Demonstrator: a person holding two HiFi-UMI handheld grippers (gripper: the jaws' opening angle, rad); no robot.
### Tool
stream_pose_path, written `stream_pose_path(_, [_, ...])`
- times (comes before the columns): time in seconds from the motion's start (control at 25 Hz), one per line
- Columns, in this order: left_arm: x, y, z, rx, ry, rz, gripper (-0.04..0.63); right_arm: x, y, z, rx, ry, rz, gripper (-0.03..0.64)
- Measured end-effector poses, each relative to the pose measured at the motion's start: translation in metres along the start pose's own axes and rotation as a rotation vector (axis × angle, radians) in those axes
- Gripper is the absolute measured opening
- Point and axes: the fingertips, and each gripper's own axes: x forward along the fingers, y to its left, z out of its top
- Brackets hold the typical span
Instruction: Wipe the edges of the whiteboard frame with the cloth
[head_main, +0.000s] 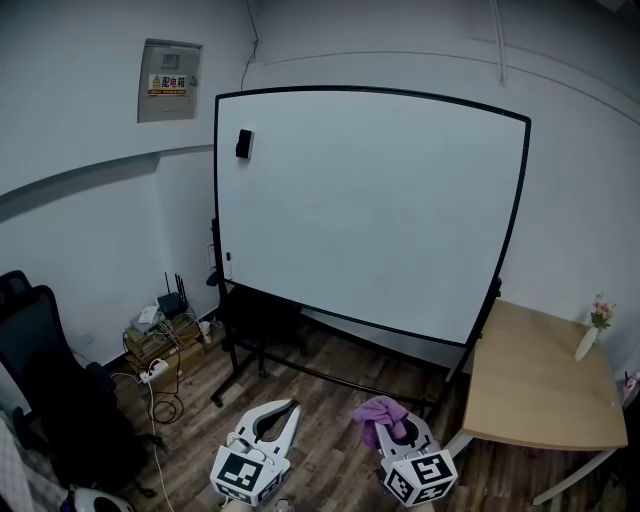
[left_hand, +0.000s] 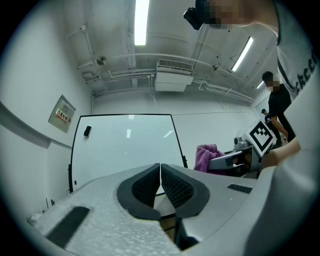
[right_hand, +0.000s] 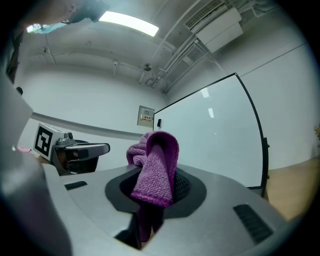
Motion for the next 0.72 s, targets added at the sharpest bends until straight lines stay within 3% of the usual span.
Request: stream_pose_path(0.72, [0.0003,-0.0031,0.0004,-0.002,0.004,-0.004,0.017,0.0000,0.0023,-0.0013,0.008,0.000,0.003,0.067])
